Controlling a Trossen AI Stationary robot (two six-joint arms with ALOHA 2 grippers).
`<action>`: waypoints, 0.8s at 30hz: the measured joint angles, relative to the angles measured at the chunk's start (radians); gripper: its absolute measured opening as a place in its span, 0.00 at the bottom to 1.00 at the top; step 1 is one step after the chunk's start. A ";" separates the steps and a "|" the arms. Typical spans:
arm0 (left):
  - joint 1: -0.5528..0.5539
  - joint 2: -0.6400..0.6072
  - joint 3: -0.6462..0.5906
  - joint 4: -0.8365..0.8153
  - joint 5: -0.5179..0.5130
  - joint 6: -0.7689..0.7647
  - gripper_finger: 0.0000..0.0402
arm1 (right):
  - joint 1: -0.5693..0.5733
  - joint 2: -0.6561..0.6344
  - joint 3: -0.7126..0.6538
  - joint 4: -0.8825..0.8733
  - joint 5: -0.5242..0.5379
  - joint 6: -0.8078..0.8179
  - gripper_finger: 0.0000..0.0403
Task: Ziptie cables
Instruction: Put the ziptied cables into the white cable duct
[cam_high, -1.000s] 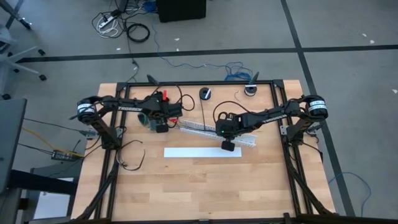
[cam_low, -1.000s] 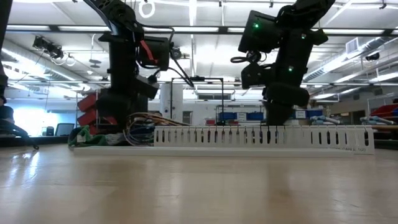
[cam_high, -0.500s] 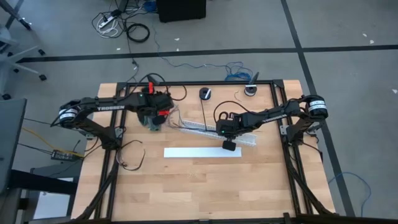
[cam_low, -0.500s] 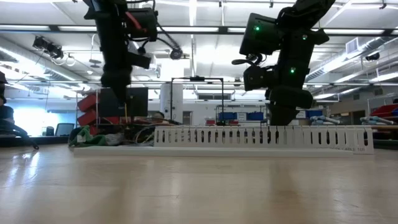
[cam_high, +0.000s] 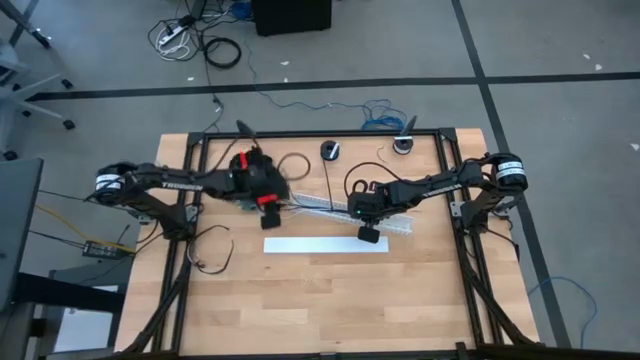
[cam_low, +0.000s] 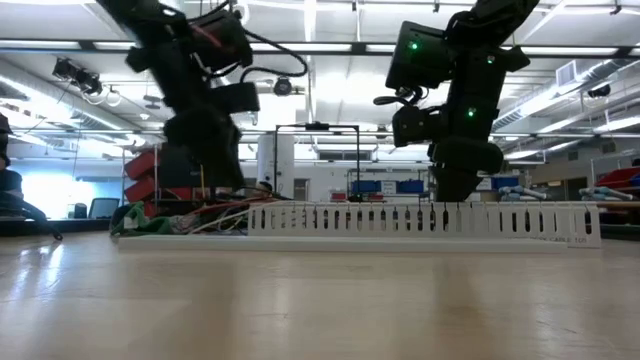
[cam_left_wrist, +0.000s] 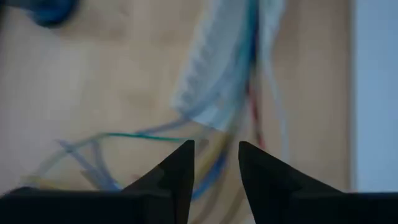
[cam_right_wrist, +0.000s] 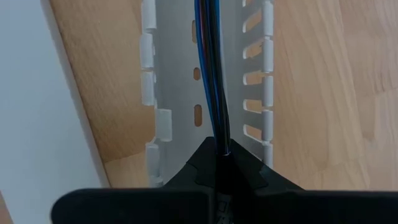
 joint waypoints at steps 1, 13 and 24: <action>-0.024 0.001 -0.013 0.018 -0.004 -0.003 0.30 | -0.001 0.000 0.000 0.001 0.000 -0.001 0.02; -0.253 -0.097 -0.016 0.090 -0.122 -0.172 0.30 | -0.038 0.000 0.000 0.003 -0.004 -0.062 0.02; -0.271 0.177 -0.019 0.214 0.031 -0.228 0.30 | -0.037 -0.001 0.000 0.014 -0.009 -0.071 0.02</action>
